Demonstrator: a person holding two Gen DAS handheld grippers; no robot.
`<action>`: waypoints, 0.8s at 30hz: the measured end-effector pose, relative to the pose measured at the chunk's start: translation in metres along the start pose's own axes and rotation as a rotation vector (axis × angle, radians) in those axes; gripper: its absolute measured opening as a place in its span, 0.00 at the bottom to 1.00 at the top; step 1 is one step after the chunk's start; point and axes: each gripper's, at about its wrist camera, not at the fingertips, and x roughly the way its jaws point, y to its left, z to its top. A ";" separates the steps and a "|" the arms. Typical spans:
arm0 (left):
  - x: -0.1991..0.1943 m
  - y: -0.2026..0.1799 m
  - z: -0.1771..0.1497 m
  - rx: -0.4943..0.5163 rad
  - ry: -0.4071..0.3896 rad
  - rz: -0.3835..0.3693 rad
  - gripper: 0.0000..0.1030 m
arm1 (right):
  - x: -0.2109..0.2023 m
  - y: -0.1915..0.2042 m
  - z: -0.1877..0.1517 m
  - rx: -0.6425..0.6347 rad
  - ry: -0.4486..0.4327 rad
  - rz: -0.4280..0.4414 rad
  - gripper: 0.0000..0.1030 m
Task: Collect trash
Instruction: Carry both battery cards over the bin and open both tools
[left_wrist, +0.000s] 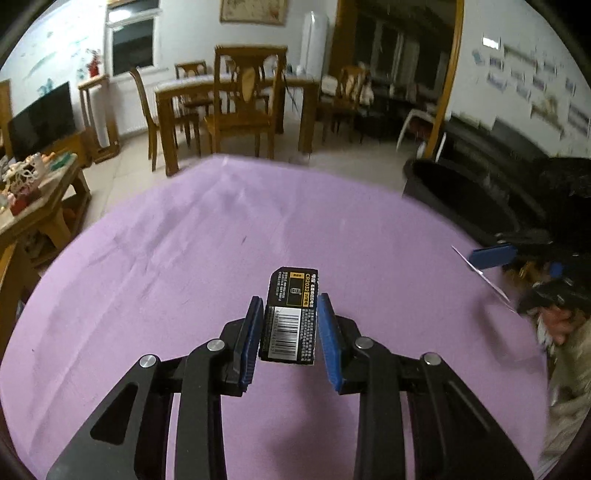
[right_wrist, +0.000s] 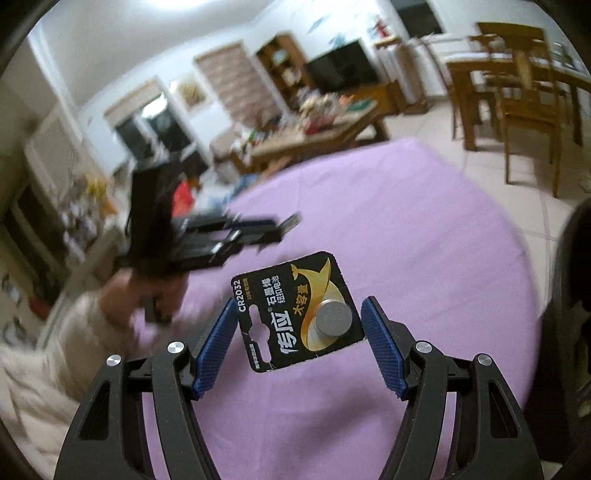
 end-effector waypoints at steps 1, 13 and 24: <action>-0.007 -0.008 0.006 -0.008 -0.029 -0.004 0.29 | -0.010 -0.005 0.003 0.027 -0.039 -0.001 0.67; 0.002 -0.153 0.090 0.019 -0.295 -0.191 0.29 | -0.192 -0.090 -0.001 0.254 -0.615 -0.314 0.67; 0.089 -0.254 0.118 0.063 -0.254 -0.263 0.29 | -0.266 -0.172 -0.041 0.374 -0.725 -0.476 0.67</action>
